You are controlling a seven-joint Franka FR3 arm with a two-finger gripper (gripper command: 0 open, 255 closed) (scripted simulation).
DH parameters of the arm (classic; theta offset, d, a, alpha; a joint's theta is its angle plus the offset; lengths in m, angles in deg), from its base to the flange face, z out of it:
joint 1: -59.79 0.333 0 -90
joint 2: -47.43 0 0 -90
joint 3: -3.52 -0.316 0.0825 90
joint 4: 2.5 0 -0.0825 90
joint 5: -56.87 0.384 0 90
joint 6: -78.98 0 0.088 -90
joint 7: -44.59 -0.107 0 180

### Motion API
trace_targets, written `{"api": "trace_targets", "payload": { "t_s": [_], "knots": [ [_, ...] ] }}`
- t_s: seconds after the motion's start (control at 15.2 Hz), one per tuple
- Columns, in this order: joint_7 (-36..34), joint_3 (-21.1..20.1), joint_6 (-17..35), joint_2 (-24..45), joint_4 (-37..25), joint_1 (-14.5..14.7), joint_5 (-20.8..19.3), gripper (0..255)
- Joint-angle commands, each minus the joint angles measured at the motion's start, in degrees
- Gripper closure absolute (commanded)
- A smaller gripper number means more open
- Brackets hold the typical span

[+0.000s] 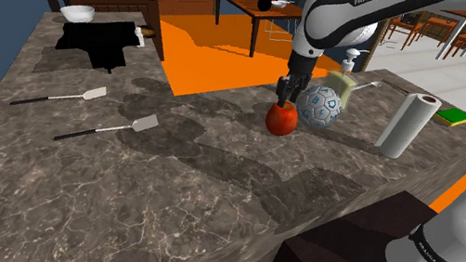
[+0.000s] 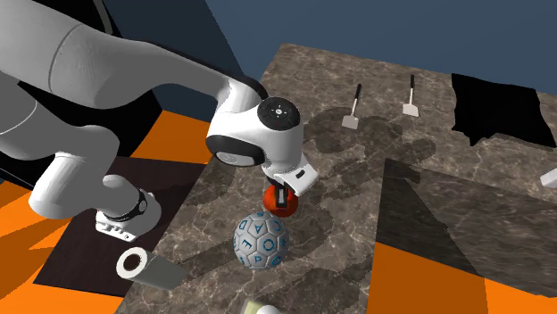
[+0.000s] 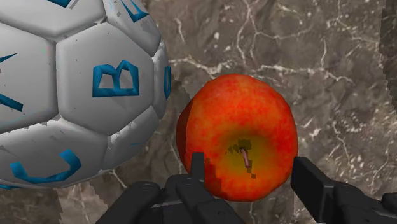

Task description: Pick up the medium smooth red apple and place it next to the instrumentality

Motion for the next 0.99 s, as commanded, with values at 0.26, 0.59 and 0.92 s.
{"api": "trace_targets", "payload": {
  "t_s": [0.26,0.59,0.92],
  "knots": [
    [-0.01,0.00,-0.03,-0.04,0.02,0.00,0.00,255],
    [-0.07,0.01,-0.76,-0.37,-0.40,-0.01,-0.04,255],
    [-0.41,0.06,-4.60,-1.99,-2.63,-0.06,-0.24,255]
  ]
}}
